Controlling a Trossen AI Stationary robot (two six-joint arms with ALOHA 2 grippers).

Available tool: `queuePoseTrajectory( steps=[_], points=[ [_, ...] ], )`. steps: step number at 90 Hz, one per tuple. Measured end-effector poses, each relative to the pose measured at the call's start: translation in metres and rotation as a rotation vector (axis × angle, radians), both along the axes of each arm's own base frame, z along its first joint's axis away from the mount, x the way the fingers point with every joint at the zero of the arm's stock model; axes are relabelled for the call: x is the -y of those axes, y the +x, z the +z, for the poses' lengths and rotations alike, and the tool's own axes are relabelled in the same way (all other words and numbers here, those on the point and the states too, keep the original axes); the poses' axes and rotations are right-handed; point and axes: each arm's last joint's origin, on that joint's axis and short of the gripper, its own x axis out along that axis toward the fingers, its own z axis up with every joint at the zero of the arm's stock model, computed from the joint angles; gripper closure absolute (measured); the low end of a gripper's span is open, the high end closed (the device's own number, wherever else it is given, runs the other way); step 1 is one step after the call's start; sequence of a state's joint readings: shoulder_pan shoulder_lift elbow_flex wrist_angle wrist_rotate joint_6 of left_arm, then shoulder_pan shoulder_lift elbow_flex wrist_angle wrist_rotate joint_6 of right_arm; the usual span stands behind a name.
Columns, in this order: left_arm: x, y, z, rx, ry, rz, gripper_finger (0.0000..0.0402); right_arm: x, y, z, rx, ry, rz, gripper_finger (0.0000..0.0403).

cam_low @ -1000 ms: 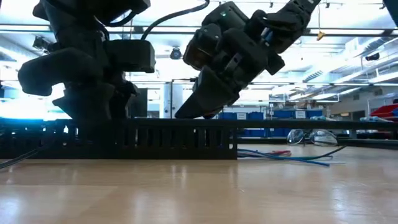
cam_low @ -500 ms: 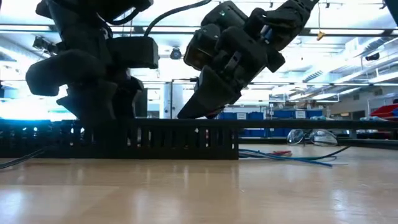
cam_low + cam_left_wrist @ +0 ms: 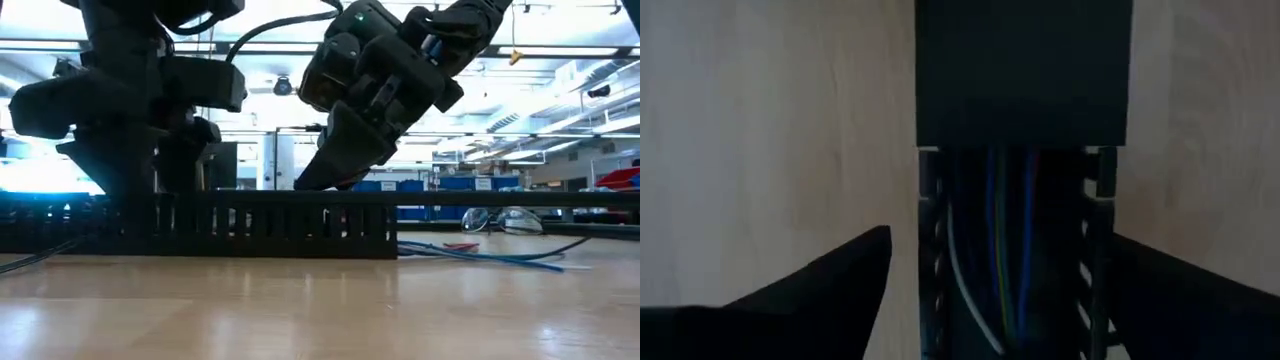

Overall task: Ziptie cables
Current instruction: Close the black cable duct

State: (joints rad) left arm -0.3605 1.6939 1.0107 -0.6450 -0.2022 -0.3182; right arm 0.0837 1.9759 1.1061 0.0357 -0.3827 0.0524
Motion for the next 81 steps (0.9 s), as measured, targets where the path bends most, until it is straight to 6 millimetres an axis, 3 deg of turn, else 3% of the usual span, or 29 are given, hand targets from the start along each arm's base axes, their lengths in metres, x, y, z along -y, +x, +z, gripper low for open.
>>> queuePoseTrajectory(
  steps=[27,45,60,81],
  points=[
    [0.002,-0.001,0.000,-0.004,-0.003,-0.004,0.0125,0.000,0.001,0.001,0.016,0.005,0.003,0.0403],
    [0.002,-0.001,0.000,0.000,-0.001,-0.001,0.0168,-0.001,-0.003,0.024,0.100,-0.083,-0.028,0.0403],
    [0.002,-0.001,0.000,0.002,0.008,0.004,0.0172,-0.001,-0.006,0.039,0.141,-0.098,-0.033,0.0402],
    [0.002,0.000,0.000,0.014,0.007,0.013,0.0172,-0.006,-0.009,0.034,0.085,-0.109,-0.025,0.0402]
  ],
)
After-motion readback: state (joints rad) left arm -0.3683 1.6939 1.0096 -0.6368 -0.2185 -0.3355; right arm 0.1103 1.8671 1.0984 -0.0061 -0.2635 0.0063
